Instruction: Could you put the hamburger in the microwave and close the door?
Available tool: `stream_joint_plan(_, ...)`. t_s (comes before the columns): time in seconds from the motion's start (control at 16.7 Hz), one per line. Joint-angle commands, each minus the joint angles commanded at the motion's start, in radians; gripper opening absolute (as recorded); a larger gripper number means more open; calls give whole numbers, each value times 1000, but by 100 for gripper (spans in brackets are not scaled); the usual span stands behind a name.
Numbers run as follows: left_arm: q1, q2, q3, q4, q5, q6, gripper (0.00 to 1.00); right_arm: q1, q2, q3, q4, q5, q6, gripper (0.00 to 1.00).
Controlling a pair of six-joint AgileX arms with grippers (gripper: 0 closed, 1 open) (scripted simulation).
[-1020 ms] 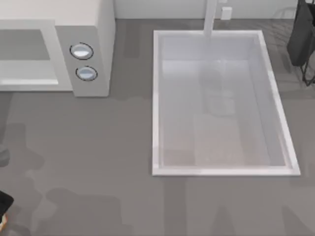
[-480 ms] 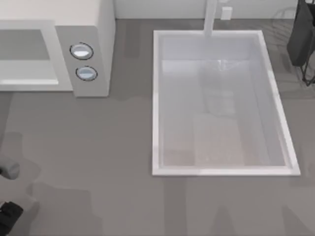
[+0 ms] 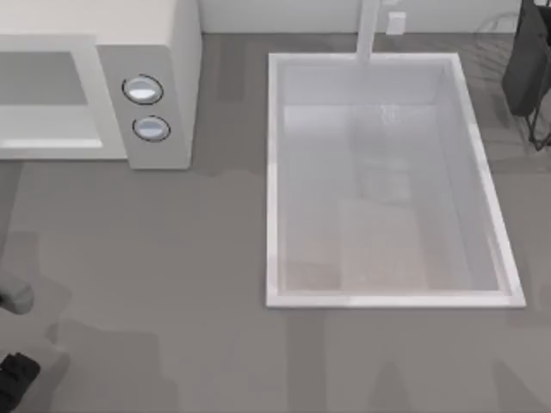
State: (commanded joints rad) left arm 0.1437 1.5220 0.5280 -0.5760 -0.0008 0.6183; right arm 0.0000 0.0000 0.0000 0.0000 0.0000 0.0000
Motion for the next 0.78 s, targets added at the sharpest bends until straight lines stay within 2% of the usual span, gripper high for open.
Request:
stream_joint_plan(0.54, 0, 0, 0, 0, 0, 0, 2, 0, 0, 0, 0, 0, 0, 100)
stream_joint_plan(0.78, 0, 0, 0, 0, 0, 0, 0, 0, 0, 0, 0, 0, 0, 100)
